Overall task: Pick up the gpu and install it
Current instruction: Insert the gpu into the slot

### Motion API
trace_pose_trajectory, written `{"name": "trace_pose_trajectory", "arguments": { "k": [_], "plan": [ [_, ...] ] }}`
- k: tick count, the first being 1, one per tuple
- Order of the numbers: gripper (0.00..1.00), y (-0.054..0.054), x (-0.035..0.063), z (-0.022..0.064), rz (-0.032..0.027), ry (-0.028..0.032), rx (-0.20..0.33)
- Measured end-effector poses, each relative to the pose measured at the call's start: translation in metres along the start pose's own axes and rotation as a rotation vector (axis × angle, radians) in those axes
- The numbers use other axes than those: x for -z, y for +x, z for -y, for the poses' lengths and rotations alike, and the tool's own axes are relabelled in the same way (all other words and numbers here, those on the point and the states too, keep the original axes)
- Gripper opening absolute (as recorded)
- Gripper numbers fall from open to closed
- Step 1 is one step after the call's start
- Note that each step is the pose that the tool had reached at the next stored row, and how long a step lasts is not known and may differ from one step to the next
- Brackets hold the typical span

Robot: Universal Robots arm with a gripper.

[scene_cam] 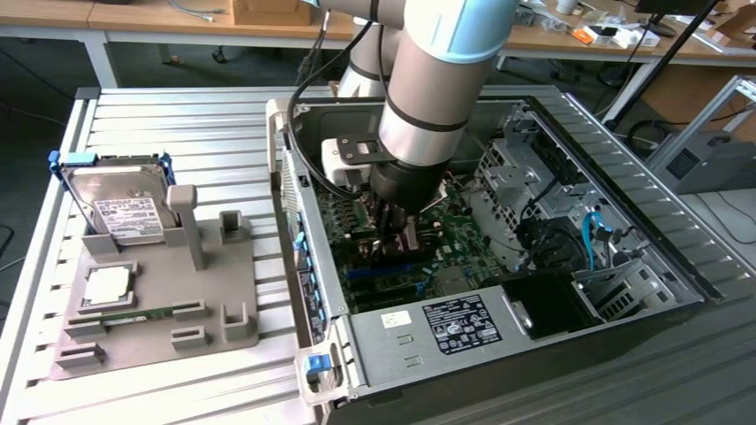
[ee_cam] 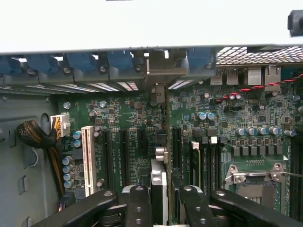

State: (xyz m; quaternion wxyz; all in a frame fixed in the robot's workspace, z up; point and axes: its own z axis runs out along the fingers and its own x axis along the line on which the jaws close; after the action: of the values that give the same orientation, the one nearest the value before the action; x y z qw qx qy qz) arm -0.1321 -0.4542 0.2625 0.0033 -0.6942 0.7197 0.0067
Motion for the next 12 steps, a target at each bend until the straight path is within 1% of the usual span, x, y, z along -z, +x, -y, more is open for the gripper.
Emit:
{"name": "trace_pose_trajectory", "arguments": {
  "k": [8,12],
  "plan": [
    [0.27,-0.0009,0.0000,0.0003,0.0011,-0.0002,0.000],
    [0.27,-0.0008,-0.0002,-0.0016,0.0011,-0.0001,0.000]
  ]
}}
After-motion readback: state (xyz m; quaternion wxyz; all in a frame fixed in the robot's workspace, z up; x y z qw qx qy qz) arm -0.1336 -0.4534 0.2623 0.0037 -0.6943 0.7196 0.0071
